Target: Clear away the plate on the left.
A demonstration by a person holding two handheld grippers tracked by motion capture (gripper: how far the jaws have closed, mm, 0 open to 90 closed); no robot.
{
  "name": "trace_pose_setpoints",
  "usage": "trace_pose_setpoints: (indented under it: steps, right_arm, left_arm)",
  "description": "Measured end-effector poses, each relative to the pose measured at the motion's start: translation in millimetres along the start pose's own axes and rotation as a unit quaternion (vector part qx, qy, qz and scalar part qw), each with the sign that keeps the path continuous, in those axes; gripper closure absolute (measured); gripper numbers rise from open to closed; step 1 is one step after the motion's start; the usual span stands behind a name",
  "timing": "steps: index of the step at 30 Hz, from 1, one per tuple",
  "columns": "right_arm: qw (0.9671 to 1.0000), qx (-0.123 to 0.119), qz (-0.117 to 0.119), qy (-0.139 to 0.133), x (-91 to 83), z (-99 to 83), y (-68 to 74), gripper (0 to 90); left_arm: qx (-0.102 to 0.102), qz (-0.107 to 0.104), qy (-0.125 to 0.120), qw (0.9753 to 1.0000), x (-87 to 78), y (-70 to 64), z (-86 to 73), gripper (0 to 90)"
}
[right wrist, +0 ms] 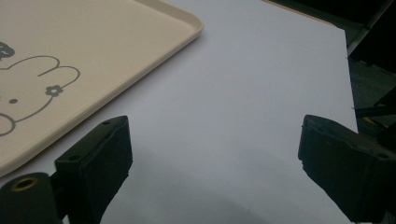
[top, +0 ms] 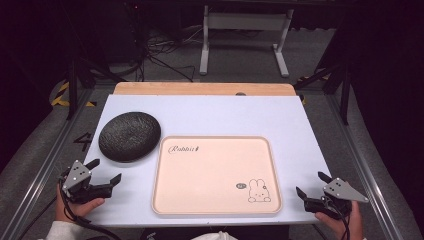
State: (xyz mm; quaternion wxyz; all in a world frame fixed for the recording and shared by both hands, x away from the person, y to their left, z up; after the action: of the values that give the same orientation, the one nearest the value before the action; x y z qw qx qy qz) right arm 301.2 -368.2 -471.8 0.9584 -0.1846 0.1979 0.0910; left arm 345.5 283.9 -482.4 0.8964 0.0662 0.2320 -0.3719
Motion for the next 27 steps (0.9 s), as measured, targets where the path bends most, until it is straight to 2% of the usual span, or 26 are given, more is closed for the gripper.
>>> trace_pose_setpoints:
  steps: [9,13,16,17,18,21,23,24,25,27]
  right_arm:
    - [1.0000,-0.001,-0.007,-0.003,-4.5,1.9,0.9,10.5]
    - [1.0000,-0.004,-0.007,0.002,-2.8,1.5,2.0,10.5]
    - [1.0000,-0.002,-0.007,0.002,-2.4,0.4,0.7,10.5]
    - [1.0000,-0.001,-0.006,0.002,-2.4,0.0,0.2,10.5]
    - [1.0000,-0.001,-0.006,0.002,-2.4,0.0,0.2,10.5]
    - [1.0000,-0.002,-0.005,0.003,-2.4,-0.3,0.1,10.5]
    - [1.0000,-0.003,-0.005,0.004,-2.1,0.0,1.2,10.5]
    - [1.0000,-0.005,-0.003,0.003,-1.8,0.5,1.9,10.6]
    - [1.0000,-0.006,-0.004,0.004,-1.8,0.8,2.4,10.5]
    - [1.0000,-0.006,-0.004,0.005,-1.7,0.7,2.4,10.5]
  left_arm:
    - [0.010,-0.013,0.005,0.9998,3.3,-5.2,2.6,9.9]
    - [0.012,-0.002,0.013,0.9998,3.8,-2.7,3.7,10.2]
    - [0.028,0.015,0.037,0.9988,7.4,-1.7,5.4,11.8]
    - [0.040,0.022,0.047,0.9978,8.7,-2.0,7.3,13.1]
    - [0.040,0.022,0.047,0.9978,8.7,-2.0,7.3,14.3]
    - [0.077,0.043,0.070,0.9937,12.9,-3.9,14.6,15.6]
    - [0.093,0.045,0.084,0.9911,19.5,-6.2,18.7,16.1]
    - [0.109,0.057,0.104,0.9870,24.1,-7.0,20.9,16.6]
    - [0.121,0.064,0.114,0.9840,27.8,-6.8,23.0,17.1]
    - [0.120,0.060,0.121,0.9835,33.9,-5.3,26.1,18.3]
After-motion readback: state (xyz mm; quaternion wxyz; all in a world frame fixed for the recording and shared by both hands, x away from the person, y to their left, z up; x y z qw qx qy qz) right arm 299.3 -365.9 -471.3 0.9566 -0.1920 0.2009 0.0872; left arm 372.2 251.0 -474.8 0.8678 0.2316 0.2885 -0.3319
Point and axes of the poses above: each handheld gripper's, and its own axes: x roughly forward along the jaws, z roughly out of its top, y roughly to its left, the point moved 4 cm from there along x, roughly forward along the jaws, and after that the axes turned 13 degrees about -z, right-handed, at the moved point
